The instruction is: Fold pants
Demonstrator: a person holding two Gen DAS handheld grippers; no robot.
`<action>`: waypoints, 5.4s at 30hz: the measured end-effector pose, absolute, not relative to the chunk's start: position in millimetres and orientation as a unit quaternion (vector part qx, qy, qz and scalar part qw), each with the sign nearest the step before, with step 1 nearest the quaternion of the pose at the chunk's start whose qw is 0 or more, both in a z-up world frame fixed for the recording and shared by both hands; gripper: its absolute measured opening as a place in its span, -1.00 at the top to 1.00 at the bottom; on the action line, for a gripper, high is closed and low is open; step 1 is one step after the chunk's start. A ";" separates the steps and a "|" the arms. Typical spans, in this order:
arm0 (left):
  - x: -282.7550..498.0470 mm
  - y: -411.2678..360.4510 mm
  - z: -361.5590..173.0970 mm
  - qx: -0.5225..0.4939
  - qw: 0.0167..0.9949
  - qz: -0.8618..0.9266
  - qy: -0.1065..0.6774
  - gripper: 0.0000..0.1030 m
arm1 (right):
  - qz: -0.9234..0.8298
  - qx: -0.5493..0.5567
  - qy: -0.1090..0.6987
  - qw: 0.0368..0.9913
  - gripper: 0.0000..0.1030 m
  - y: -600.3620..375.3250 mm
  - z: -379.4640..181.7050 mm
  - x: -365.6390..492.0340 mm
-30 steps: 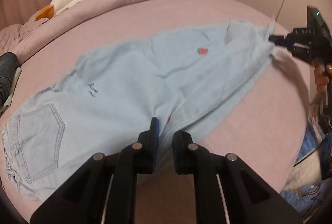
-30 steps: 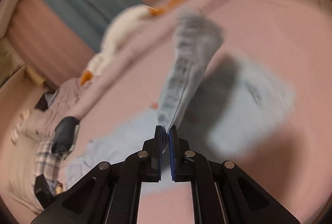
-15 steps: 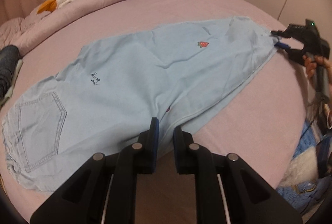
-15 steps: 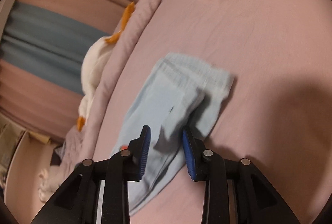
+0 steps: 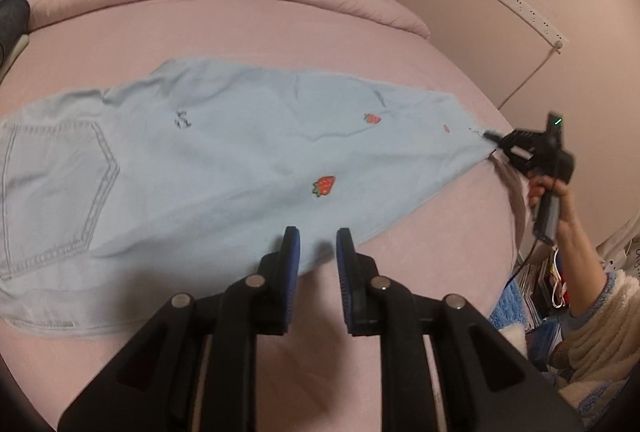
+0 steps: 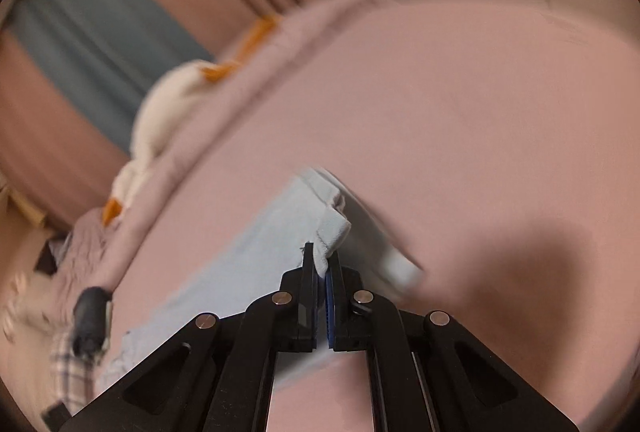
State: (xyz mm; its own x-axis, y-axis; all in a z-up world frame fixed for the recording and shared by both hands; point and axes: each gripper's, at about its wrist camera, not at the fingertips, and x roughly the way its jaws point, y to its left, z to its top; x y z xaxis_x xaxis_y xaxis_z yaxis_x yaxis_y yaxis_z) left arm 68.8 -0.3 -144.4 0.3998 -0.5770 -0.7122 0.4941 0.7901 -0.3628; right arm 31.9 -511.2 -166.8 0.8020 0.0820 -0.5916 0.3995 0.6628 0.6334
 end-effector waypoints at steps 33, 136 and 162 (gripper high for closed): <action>169.7 -84.7 -121.2 0.081 0.814 -0.376 0.436 0.48 | 0.143 -0.084 0.414 0.895 0.41 -361.0 -121.6 172.7; 60.5 252.4 -159.7 -0.444 0.818 -0.035 0.365 0.79 | 0.348 0.029 0.386 0.854 0.43 -126.7 -128.2 77.3; 66.7 177.6 -136.2 -0.182 0.893 -0.043 0.410 0.34 | 0.332 -0.039 0.450 0.828 0.19 -109.1 -162.5 70.0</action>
State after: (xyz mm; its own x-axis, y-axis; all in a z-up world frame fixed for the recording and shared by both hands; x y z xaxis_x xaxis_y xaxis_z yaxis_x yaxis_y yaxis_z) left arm 66.7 177.6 -136.2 0.6599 -0.2269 -0.7163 -0.0720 0.9298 -0.3609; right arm 70.0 -109.1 -162.5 0.3745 0.5158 -0.7705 -0.5854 0.7760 0.2350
